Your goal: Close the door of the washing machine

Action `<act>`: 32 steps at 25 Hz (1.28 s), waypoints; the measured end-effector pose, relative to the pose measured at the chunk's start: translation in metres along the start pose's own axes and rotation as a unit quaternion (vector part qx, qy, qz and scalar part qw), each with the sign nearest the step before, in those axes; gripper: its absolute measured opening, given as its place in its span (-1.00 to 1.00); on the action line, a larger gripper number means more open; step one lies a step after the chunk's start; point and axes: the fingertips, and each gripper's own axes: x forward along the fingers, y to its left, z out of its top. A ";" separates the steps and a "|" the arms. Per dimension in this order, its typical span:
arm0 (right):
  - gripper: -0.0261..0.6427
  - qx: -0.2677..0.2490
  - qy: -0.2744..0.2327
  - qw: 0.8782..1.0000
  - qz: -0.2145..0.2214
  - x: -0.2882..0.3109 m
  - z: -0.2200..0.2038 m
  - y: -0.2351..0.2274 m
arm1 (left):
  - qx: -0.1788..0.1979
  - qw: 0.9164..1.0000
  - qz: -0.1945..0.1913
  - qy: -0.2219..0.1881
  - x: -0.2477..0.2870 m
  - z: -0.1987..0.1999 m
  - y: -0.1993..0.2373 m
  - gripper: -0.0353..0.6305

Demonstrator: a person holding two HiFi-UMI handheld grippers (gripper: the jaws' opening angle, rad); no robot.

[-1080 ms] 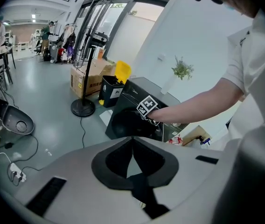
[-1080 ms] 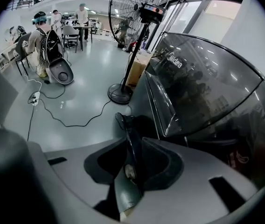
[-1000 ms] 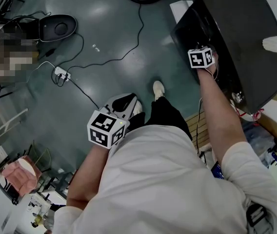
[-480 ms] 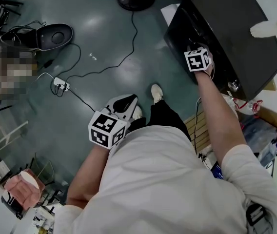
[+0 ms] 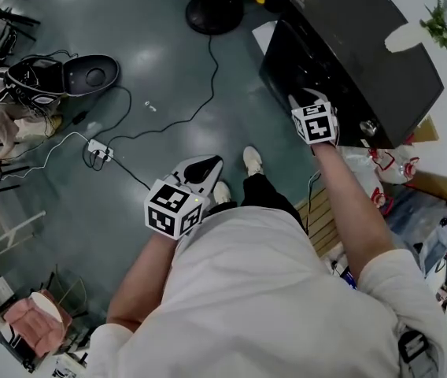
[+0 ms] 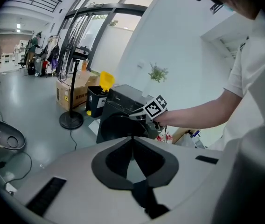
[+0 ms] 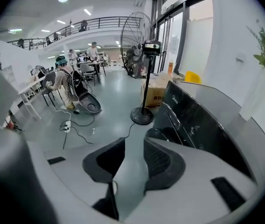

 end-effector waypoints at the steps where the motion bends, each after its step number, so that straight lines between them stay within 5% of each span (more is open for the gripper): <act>1: -0.52 0.000 -0.005 1.000 0.006 -0.008 -0.001 0.007 | 0.000 1.000 -0.002 -0.002 -0.004 -0.001 -0.001 -0.83; 15: -0.58 0.052 -0.084 0.988 0.121 -0.132 -0.013 0.124 | 0.029 0.999 -0.042 -0.014 -0.043 -0.025 -0.027 -0.83; 32: -0.72 0.086 -0.129 0.974 0.165 -0.220 -0.025 0.201 | 0.061 0.995 -0.080 -0.023 -0.072 -0.039 -0.048 -0.83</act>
